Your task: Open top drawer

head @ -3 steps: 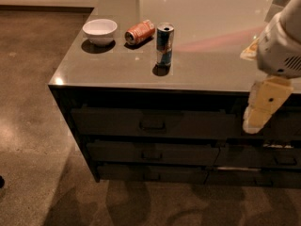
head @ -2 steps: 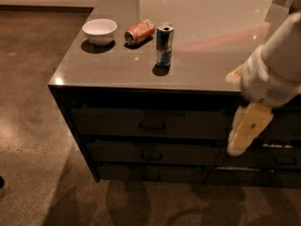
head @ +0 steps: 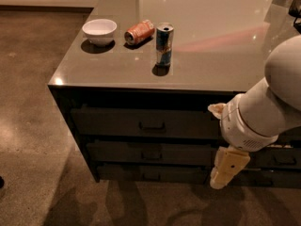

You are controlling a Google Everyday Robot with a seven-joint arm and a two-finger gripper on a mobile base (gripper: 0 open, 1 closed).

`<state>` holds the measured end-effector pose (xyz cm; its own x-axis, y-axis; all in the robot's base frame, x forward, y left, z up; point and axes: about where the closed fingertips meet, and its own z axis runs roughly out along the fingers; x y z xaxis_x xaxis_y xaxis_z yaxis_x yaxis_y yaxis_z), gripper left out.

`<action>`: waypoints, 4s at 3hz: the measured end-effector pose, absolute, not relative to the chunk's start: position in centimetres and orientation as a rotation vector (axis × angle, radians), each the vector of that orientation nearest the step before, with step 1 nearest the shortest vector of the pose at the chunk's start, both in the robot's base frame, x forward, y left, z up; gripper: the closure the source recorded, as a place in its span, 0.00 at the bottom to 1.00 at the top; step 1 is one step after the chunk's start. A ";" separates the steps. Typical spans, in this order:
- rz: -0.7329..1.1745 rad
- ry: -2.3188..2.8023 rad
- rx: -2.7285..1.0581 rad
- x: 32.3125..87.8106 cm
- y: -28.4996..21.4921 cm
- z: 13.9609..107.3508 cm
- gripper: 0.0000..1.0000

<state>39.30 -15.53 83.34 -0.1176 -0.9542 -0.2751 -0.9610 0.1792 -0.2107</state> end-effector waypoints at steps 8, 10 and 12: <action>0.205 1.915 -1.670 61.1 -10.3 64.6 0.25; 0.225 1.932 -1.665 60.3 -11.1 63.7 0.40; 0.225 1.932 -1.665 60.3 -11.1 64.5 0.00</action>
Offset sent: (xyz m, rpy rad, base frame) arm 0.0299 0.0403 -0.0770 0.1718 -0.0928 0.0873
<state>60.27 -11.08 64.47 -0.0594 -0.8524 -0.5195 -0.9491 0.2094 -0.2352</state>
